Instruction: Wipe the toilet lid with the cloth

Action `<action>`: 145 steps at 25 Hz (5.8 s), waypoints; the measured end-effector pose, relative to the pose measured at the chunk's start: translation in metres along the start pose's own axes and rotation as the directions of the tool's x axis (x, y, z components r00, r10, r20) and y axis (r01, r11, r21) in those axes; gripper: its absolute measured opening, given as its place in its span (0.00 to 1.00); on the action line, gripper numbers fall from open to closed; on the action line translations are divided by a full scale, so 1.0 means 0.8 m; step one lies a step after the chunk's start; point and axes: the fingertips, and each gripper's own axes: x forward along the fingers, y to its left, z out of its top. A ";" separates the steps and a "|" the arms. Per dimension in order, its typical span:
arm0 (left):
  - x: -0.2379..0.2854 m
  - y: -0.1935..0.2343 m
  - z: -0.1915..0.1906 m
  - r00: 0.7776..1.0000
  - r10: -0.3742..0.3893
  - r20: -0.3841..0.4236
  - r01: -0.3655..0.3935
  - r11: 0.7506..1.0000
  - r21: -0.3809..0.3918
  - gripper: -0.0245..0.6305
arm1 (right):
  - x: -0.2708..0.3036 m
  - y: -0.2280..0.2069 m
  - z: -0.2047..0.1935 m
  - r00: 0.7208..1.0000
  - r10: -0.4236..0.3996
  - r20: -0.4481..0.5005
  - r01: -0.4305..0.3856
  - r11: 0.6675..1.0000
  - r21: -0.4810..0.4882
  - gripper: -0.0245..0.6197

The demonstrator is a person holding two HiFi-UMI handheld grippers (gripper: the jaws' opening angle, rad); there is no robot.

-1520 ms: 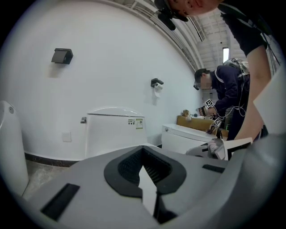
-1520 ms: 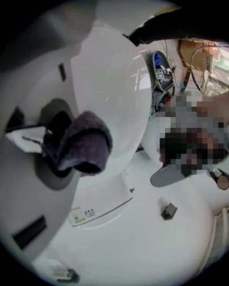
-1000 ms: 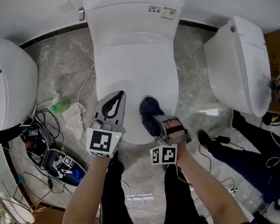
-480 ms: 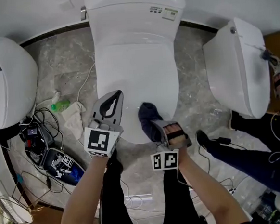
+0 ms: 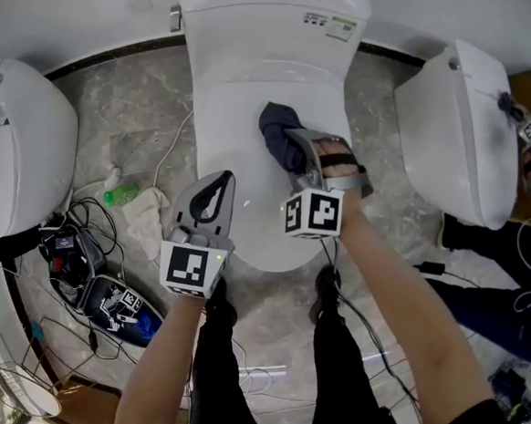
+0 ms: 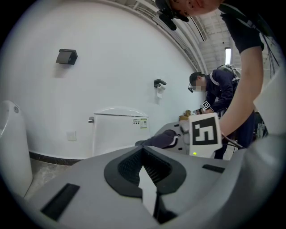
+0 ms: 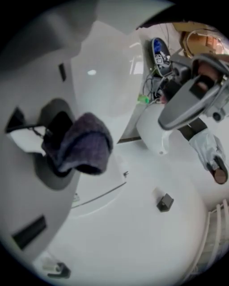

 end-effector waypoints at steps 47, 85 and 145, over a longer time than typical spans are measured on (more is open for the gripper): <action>0.003 0.018 -0.009 1.000 -0.003 0.006 0.003 1.000 0.002 0.05 | -0.029 0.116 0.014 0.985 0.162 -0.062 -0.164 0.986 -0.038 0.19; -0.025 0.043 -0.010 1.000 0.016 -0.008 -0.016 1.000 -0.023 0.05 | 0.052 -0.009 0.071 1.000 0.028 -0.009 -0.029 0.996 -0.088 0.19; -0.036 0.036 -0.021 0.999 0.026 -0.022 -0.027 0.999 -0.045 0.05 | -0.094 0.250 0.129 0.942 0.326 0.076 -0.304 0.929 -0.210 0.19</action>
